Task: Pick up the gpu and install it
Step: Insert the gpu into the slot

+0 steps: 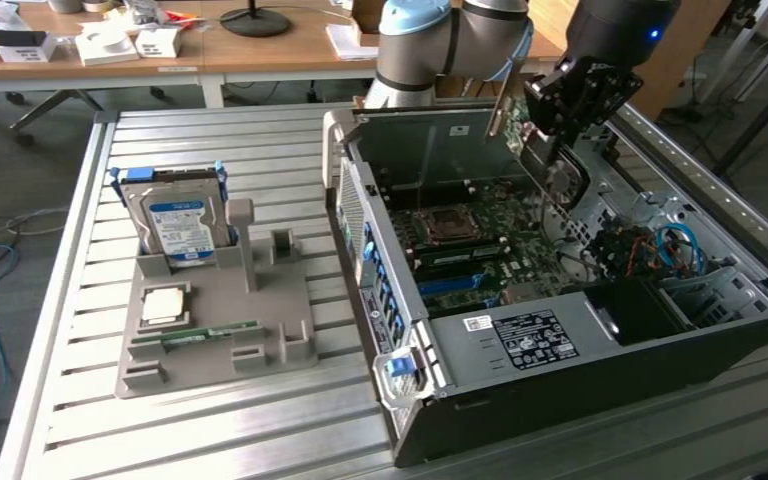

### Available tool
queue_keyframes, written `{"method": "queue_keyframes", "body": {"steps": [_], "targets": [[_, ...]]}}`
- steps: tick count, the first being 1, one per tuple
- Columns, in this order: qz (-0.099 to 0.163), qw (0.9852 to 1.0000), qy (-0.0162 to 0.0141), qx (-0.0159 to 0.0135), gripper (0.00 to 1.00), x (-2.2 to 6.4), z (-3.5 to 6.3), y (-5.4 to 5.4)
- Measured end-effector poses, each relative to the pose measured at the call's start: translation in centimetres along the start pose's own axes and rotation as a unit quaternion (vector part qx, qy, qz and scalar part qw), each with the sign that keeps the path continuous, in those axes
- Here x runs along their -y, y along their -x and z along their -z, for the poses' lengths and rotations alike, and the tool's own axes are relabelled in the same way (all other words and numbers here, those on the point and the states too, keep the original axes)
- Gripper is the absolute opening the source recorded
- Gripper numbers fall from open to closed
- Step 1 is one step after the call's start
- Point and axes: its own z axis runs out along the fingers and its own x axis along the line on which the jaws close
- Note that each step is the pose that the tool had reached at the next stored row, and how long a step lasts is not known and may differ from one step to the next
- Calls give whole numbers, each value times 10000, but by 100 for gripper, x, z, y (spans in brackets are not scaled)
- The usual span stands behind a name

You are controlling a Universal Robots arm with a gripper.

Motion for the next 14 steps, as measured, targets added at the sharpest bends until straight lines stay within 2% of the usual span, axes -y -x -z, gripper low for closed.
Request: {"method": "queue_keyframes", "body": {"steps": [3,7,10,14], "targets": [[269,9996,-3,-18,26,0,-2,0],[636,9980,-13,-44,26,0,-2,0],[905,9959,-20,-62,26,0,-3,0],[1270,9919,-27,-87,26,0,-5,0]]}}
